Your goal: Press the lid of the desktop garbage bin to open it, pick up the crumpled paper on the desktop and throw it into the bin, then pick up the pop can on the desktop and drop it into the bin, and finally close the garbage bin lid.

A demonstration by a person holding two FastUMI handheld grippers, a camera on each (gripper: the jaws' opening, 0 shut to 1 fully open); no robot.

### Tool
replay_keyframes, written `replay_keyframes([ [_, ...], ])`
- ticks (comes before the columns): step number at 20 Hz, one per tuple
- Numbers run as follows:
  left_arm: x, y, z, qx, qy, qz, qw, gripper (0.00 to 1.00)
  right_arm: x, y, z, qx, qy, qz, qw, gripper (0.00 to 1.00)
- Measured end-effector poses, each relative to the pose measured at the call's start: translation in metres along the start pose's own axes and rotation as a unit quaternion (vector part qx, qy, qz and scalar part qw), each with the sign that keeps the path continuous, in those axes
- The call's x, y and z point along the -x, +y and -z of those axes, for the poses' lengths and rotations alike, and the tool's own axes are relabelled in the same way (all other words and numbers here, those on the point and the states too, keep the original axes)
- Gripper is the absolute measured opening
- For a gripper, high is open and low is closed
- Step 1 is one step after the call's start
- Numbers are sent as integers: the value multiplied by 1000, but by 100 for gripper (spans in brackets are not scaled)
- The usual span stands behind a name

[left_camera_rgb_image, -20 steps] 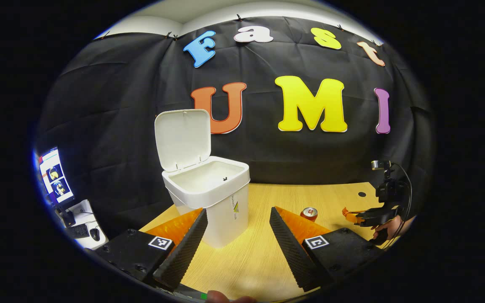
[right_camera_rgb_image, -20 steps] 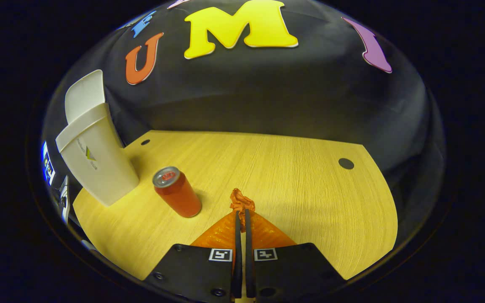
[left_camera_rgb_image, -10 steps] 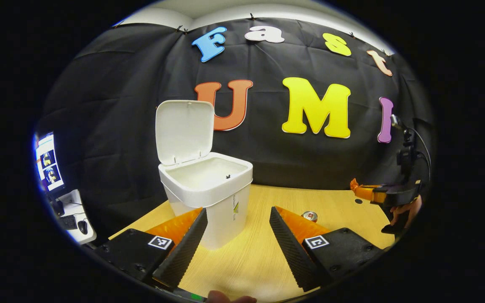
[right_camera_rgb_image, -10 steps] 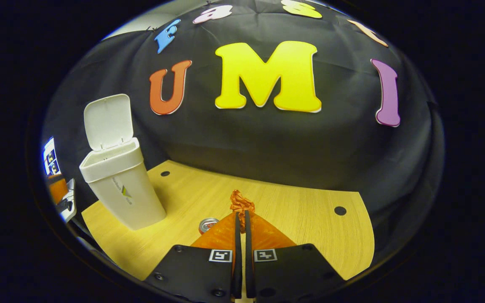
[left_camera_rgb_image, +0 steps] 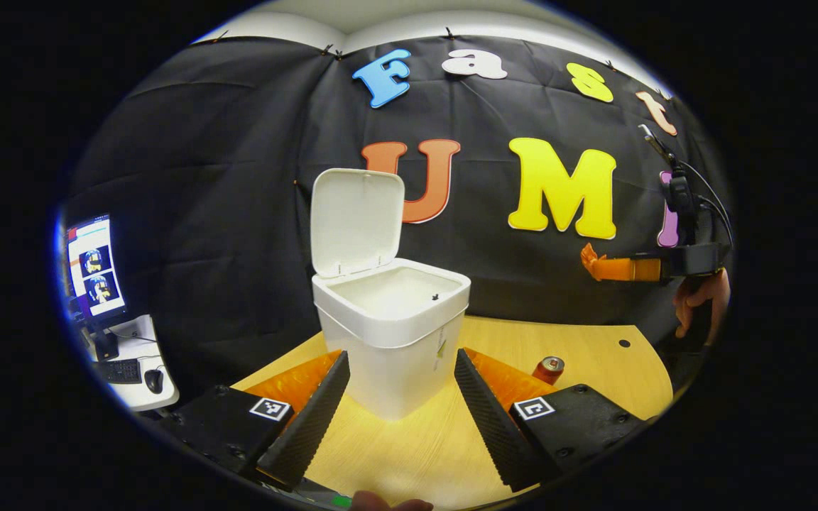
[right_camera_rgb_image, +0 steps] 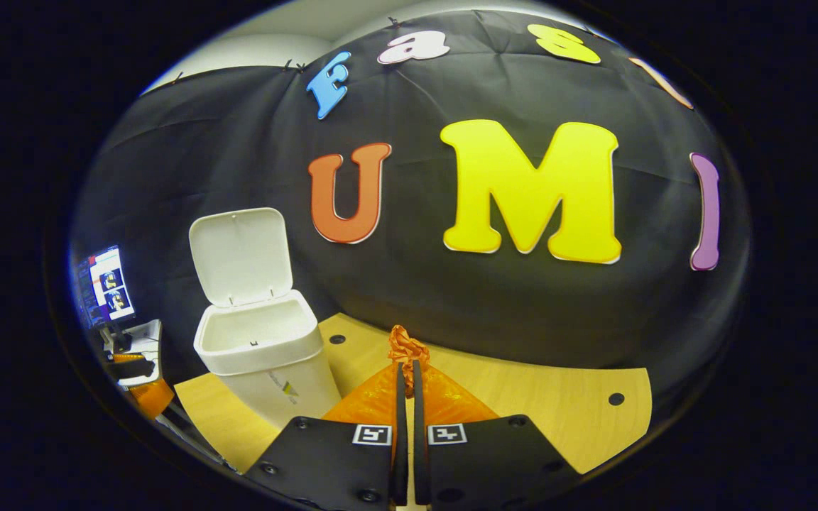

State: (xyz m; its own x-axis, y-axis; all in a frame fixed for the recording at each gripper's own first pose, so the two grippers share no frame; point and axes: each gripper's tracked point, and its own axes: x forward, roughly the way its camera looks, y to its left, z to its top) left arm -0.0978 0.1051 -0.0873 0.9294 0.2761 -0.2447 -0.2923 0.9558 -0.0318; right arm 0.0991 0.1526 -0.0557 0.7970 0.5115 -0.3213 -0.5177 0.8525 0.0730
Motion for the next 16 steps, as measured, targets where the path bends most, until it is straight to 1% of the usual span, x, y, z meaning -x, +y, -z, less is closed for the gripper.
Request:
replay_keyframes([
  [3, 9, 27, -3, 3, -4, -25, 1000, 98, -21, 45, -13, 0, -3, -34, 999, 4],
  [6, 18, 51, -4, 8, -8, -51, 999, 98, -41, 96, -20, 12, -2, -74, 997, 4],
  [9, 28, 77, -3, 14, -9, -82, 997, 98, -67, 147, -10, 28, 11, -112, 993, 4],
  [12, 39, 101, -3, 19, -13, -111, 994, 98, -85, 183, -1, 42, 28, -137, 989, 4],
  [16, 48, 121, -2, 28, -16, -133, 991, 98, -108, 215, 15, 61, 52, -153, 985, 4],
])
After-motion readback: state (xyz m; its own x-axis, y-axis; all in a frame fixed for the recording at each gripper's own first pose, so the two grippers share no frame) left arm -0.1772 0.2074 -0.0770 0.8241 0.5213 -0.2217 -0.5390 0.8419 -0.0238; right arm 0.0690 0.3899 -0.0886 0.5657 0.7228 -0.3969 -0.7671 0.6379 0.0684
